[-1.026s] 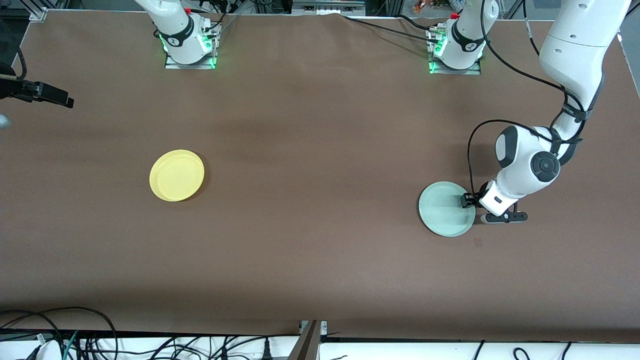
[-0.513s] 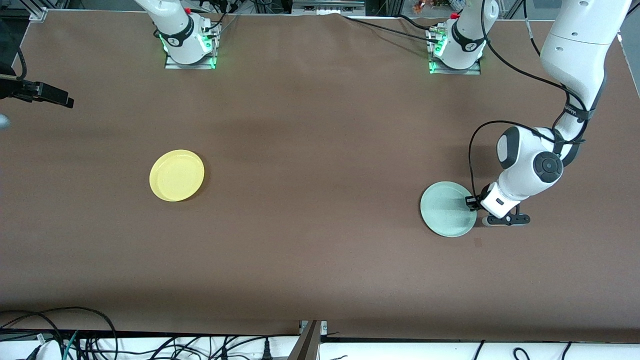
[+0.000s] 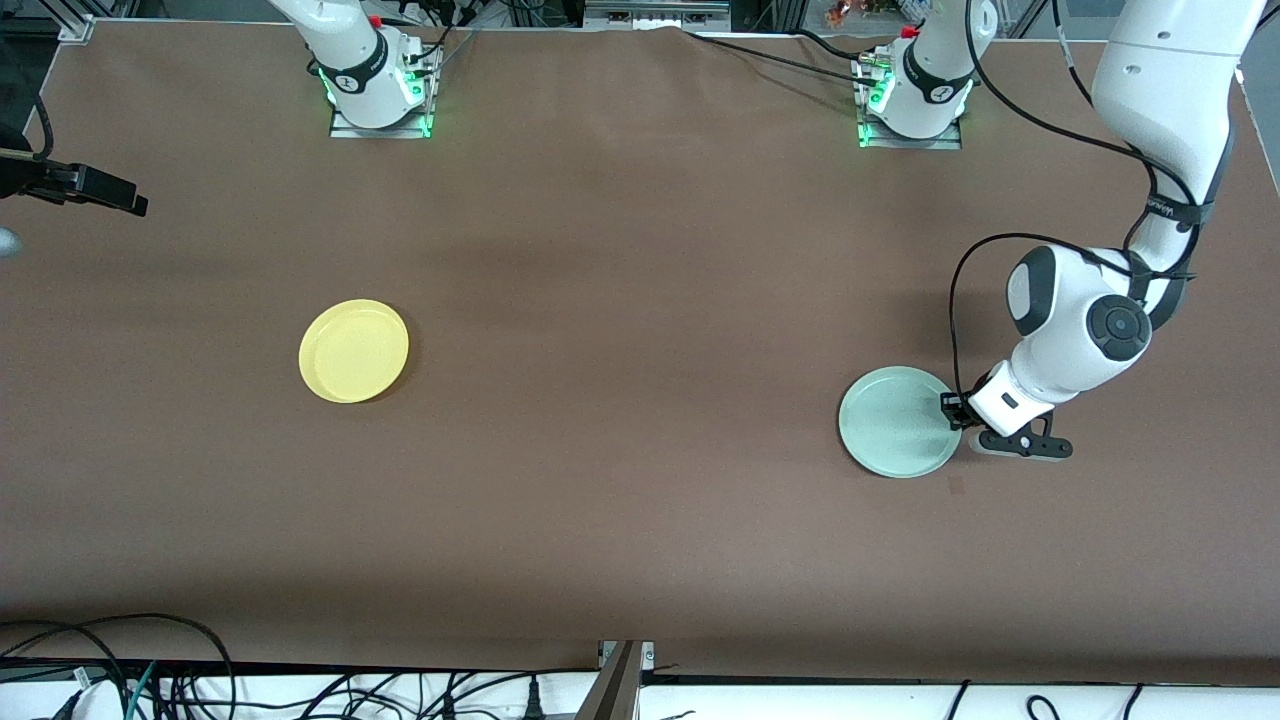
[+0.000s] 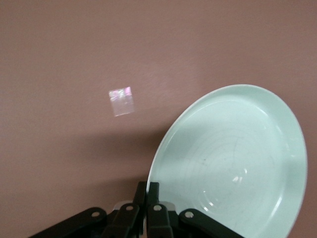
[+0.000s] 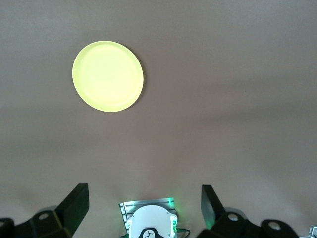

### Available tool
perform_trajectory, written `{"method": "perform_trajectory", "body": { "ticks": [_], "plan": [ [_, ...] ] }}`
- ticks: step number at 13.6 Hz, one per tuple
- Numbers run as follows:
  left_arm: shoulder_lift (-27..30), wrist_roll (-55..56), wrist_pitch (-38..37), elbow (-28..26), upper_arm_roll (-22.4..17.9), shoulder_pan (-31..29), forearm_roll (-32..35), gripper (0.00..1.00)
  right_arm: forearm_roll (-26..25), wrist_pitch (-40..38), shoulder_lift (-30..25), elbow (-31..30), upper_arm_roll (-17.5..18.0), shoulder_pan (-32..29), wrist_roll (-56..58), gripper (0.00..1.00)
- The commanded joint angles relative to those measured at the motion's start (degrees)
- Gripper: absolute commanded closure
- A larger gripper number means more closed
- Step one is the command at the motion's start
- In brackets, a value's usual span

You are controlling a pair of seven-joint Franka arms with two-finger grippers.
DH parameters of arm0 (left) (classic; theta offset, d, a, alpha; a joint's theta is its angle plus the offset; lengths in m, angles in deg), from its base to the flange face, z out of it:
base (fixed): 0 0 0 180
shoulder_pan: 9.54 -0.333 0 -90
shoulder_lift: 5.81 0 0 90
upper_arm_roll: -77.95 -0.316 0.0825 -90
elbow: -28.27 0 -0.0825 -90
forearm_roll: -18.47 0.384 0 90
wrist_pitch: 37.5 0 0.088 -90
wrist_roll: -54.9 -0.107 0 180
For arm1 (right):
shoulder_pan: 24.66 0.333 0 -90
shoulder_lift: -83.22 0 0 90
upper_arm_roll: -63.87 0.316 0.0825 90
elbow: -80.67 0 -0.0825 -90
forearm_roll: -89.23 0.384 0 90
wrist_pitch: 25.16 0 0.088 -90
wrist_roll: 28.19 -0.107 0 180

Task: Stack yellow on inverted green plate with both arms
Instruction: 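Grasp the green plate rim with the left gripper and lift it, then carry the green plate toward the table middle and flip it over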

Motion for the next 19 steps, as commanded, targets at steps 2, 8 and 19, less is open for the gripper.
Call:
{"method": "perform_trajectory", "body": {
  "ticks": [2, 8, 19],
  "plan": [
    [0.6, -0.5, -10.5, 9.2, 0.0, 5.0, 1.5, 1.00, 0.9, -0.9, 0.2, 0.7, 0.2, -0.5, 0.4, 0.00],
    [0.6, 10.2, -18.3, 18.0, -0.4, 17.1, 12.0, 1.00, 0.9, -0.9, 0.2, 0.7, 0.2, -0.5, 0.4, 0.00],
    [-7.1, 52.2, -48.7, 31.2, -1.1, 50.0, 29.4, 1.00, 0.9, -0.9, 0.2, 0.7, 0.2, -0.5, 0.4, 0.00]
  ]
}}
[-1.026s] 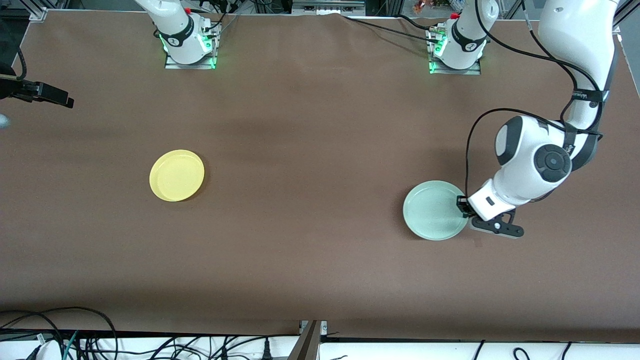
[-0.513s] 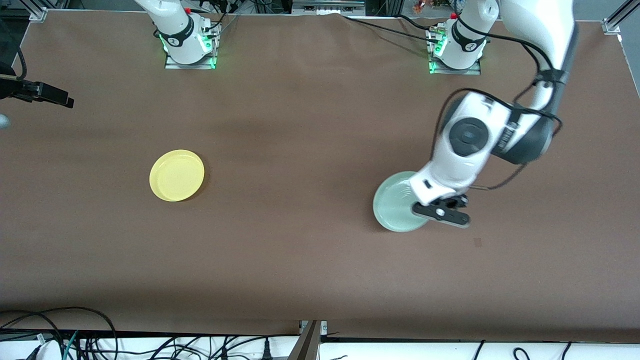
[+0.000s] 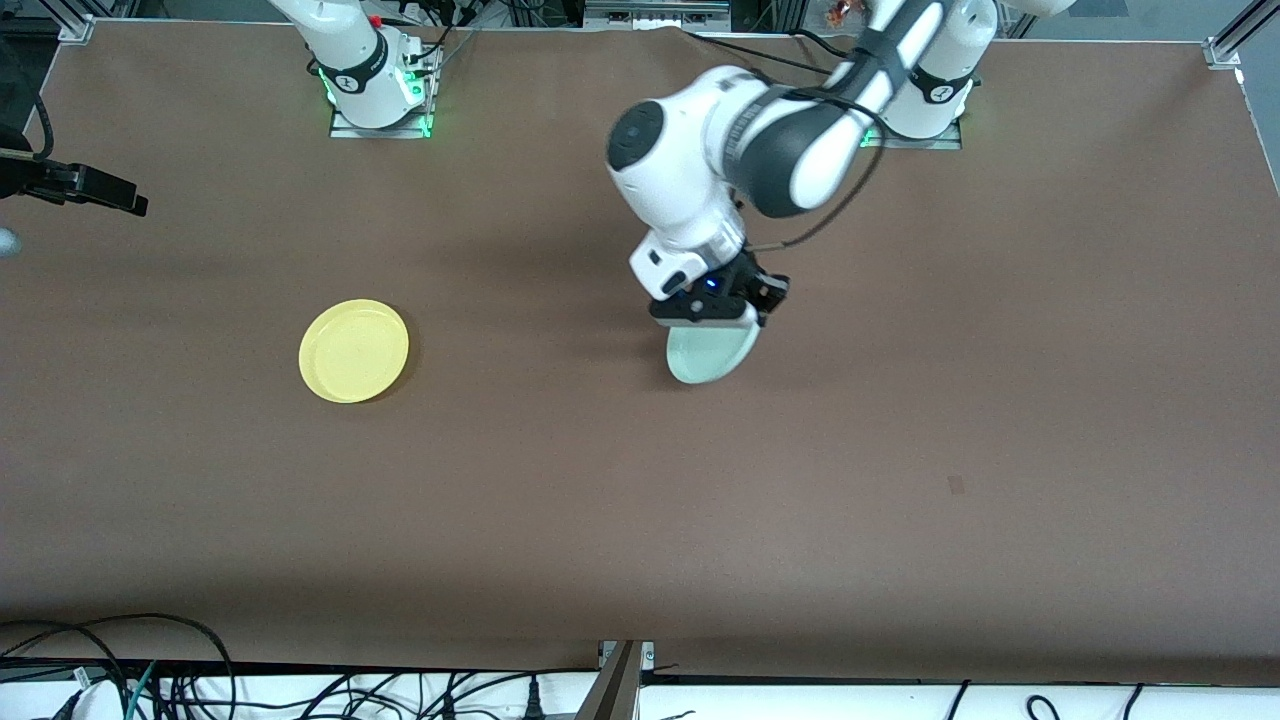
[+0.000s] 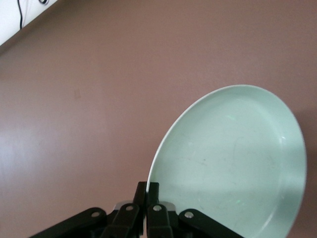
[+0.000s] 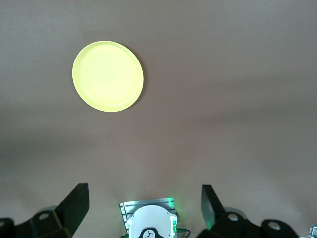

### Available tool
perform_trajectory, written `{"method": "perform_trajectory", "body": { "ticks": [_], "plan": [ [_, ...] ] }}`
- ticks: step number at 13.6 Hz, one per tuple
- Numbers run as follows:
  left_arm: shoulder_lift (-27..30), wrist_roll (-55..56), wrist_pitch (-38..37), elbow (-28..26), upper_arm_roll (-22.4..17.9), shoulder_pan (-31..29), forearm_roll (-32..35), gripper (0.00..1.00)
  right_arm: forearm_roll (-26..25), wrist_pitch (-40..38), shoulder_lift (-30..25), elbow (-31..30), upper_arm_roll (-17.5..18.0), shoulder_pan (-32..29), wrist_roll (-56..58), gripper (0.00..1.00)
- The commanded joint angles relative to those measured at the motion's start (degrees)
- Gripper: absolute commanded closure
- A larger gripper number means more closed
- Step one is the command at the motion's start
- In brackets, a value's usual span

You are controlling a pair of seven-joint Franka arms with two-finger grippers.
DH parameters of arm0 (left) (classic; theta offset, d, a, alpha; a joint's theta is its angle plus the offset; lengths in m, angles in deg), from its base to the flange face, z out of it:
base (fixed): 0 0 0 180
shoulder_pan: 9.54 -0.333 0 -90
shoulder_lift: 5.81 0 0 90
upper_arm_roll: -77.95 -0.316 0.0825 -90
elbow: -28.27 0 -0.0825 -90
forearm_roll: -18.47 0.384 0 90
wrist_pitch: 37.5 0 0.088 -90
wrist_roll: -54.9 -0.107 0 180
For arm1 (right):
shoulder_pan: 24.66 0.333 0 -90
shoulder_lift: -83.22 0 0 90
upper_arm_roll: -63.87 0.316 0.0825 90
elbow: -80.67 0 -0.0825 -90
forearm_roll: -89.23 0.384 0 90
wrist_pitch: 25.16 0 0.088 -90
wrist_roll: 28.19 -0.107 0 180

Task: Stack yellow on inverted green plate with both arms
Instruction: 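Carry the green plate toward the table middle and flip it over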

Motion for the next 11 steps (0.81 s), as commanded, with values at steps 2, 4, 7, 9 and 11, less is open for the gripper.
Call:
{"method": "perform_trajectory", "body": {
  "ticks": [2, 4, 7, 9, 11],
  "plan": [
    [-6.6, 10.0, -6.2, 5.8, -2.2, 10.1, 8.1, 1.00, 0.9, -0.9, 0.2, 0.7, 0.2, -0.5, 0.4, 0.00],
    [-9.9, 11.8, -8.5, 9.1, -3.7, 15.0, 12.6, 1.00, 0.9, -0.9, 0.2, 0.7, 0.2, -0.5, 0.4, 0.00],
    [-14.1, 12.0, -9.9, 13.9, -9.2, 21.1, 12.9, 1.00, 0.9, -0.9, 0.2, 0.7, 0.2, -0.5, 0.4, 0.00],
    [-16.7, 11.2, -9.5, 15.5, -15.8, 26.9, 15.9, 1.00, 0.9, -0.9, 0.2, 0.7, 0.2, -0.5, 0.4, 0.00],
    [-20.0, 11.1, -9.2, 18.4, -17.6, 28.6, 18.2, 1.00, 0.9, -0.9, 0.2, 0.7, 0.2, -0.5, 0.4, 0.00]
  ]
}}
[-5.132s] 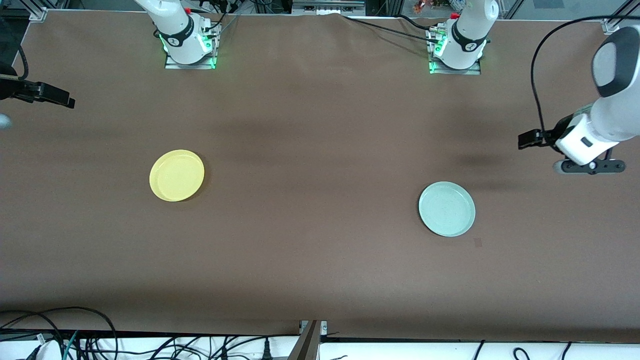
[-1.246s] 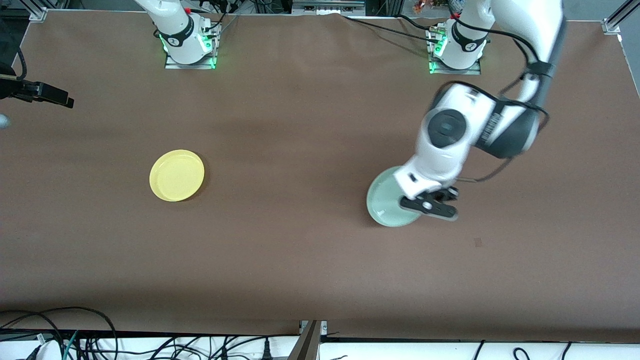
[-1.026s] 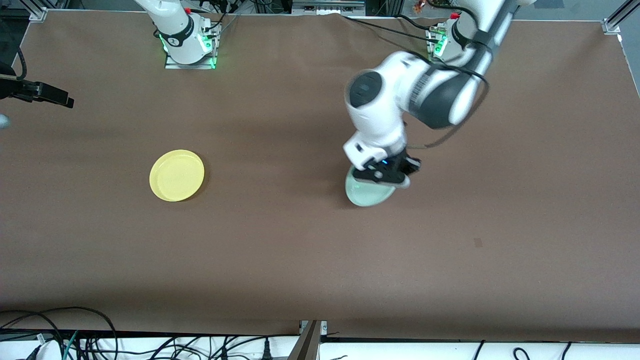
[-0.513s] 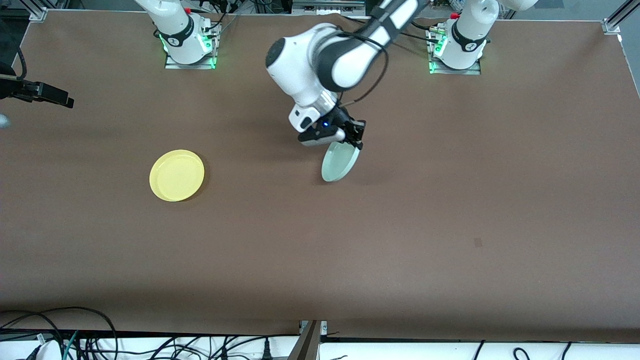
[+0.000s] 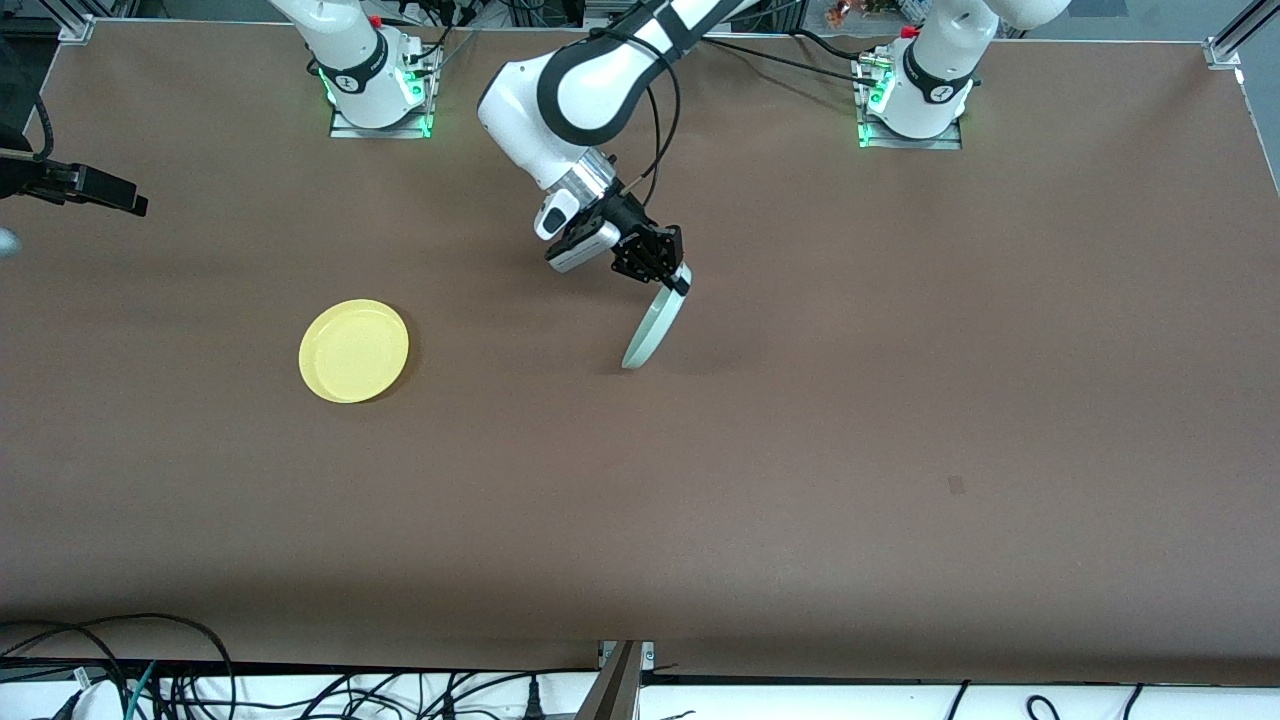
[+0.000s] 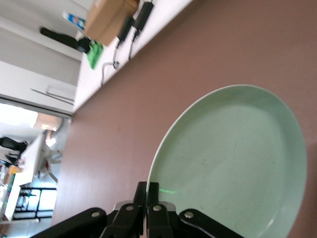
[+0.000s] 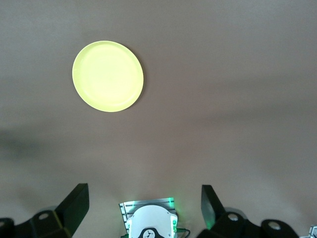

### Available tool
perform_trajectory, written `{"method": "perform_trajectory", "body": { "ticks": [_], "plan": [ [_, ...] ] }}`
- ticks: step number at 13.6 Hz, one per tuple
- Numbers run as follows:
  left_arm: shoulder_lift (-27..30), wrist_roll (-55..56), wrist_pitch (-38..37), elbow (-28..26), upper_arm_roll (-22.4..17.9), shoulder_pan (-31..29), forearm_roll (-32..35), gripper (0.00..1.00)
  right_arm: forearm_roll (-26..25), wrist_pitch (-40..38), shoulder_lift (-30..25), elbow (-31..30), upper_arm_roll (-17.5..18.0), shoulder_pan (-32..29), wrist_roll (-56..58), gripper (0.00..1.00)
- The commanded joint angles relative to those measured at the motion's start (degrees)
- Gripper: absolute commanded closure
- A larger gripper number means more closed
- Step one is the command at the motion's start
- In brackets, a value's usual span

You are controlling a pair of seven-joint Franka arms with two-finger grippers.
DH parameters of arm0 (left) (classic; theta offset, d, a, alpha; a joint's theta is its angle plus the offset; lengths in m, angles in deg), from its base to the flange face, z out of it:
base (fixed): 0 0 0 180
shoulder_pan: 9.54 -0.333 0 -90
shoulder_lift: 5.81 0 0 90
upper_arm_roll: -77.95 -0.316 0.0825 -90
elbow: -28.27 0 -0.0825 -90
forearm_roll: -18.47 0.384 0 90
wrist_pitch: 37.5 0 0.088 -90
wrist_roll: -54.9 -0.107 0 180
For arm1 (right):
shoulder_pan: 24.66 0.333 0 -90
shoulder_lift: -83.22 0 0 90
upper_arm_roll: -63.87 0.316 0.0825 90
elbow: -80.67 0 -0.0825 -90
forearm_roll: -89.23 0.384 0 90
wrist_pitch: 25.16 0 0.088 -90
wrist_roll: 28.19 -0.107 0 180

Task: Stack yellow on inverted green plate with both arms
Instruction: 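Carry the green plate toward the table middle and flip it over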

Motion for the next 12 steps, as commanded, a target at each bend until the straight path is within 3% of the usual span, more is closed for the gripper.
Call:
{"method": "perform_trajectory", "body": {
  "ticks": [1, 3, 6, 12],
  "plan": [
    [-6.6, -1.2, -0.2, 7.6, -2.7, 2.4, 4.1, 1.00, 0.9, -0.9, 0.2, 0.7, 0.2, -0.5, 0.4, 0.00],
    [-9.1, -6.3, 4.2, 9.2, -2.6, 2.9, 11.8, 1.00, 0.9, -0.9, 0.2, 0.7, 0.2, -0.5, 0.4, 0.00],
    [-9.5, -8.3, 13.8, 9.0, -2.7, 2.8, 13.6, 1.00, 0.9, -0.9, 0.2, 0.7, 0.2, -0.5, 0.4, 0.00],
    [-13.1, -8.6, 14.4, 8.4, -2.7, 3.8, 22.4, 1.00, 0.9, -0.9, 0.2, 0.7, 0.2, -0.5, 0.4, 0.00]
  ]
}}
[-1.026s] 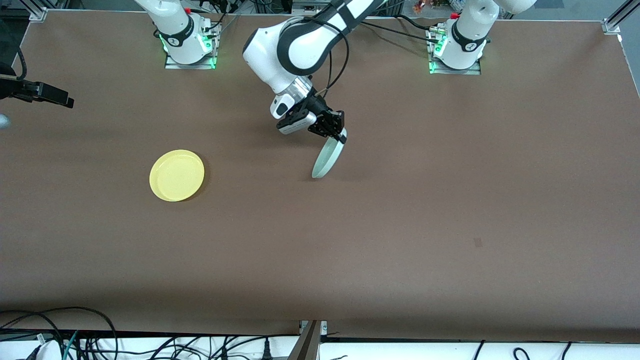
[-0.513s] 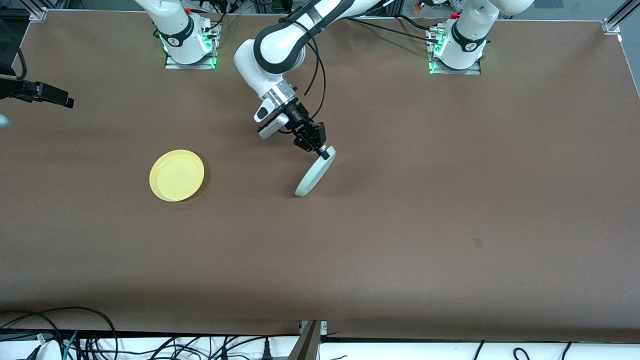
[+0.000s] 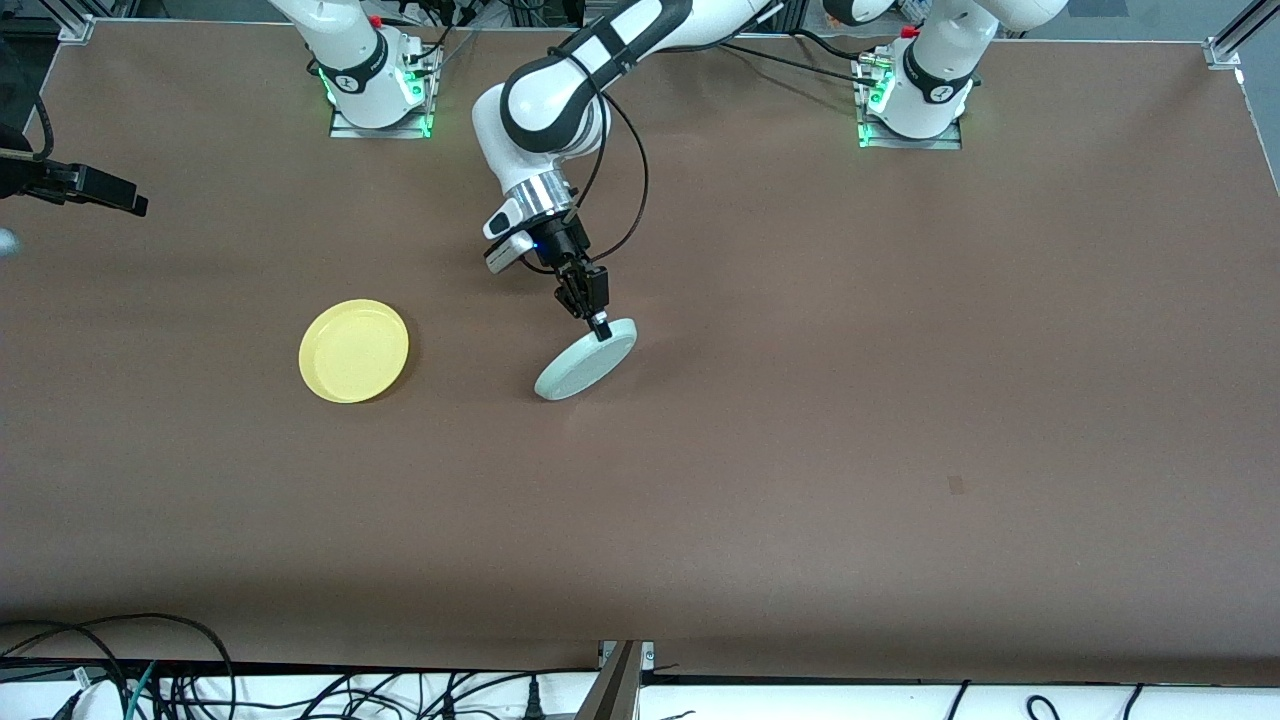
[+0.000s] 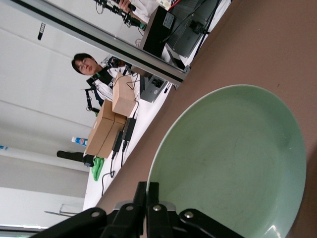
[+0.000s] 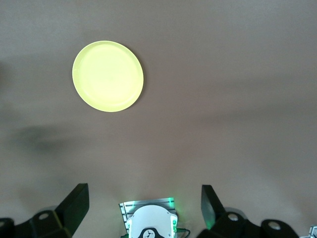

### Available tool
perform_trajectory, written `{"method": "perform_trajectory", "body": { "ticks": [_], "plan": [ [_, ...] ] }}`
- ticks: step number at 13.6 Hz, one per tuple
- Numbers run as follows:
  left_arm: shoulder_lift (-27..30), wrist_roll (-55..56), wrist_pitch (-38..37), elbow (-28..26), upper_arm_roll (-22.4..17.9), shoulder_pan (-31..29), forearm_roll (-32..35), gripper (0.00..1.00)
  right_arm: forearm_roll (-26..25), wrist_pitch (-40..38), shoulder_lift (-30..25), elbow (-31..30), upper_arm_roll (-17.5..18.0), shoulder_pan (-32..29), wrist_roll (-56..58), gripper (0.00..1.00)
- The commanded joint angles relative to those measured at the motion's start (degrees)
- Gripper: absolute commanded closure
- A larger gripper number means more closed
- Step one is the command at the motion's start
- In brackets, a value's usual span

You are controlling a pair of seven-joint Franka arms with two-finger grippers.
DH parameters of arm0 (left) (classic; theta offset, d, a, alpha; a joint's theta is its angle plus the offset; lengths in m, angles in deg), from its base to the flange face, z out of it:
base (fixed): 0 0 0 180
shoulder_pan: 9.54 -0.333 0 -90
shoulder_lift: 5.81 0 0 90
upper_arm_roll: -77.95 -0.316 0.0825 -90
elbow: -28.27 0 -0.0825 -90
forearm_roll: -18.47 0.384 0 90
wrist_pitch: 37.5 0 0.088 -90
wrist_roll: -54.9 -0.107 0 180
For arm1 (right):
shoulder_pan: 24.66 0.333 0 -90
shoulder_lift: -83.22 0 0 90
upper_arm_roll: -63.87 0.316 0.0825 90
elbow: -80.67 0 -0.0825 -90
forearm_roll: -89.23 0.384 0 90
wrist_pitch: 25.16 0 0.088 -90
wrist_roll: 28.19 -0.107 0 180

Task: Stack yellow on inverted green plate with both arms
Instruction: 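Carry the green plate toward the table middle and flip it over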

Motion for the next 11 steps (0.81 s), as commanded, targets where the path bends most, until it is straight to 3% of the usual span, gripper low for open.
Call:
{"method": "perform_trajectory", "body": {
  "ticks": [1, 11],
  "plan": [
    [-2.1, -1.5, -0.8, 1.9, -1.0, 0.6, 3.4, 1.00, 0.9, -0.9, 0.2, 0.7, 0.2, -0.5, 0.4, 0.00],
    [-3.6, -0.4, -11.4, -1.7, -2.0, 5.3, 6.9, 1.00, 0.9, -0.9, 0.2, 0.7, 0.2, -0.5, 0.4, 0.00]
  ]
}}
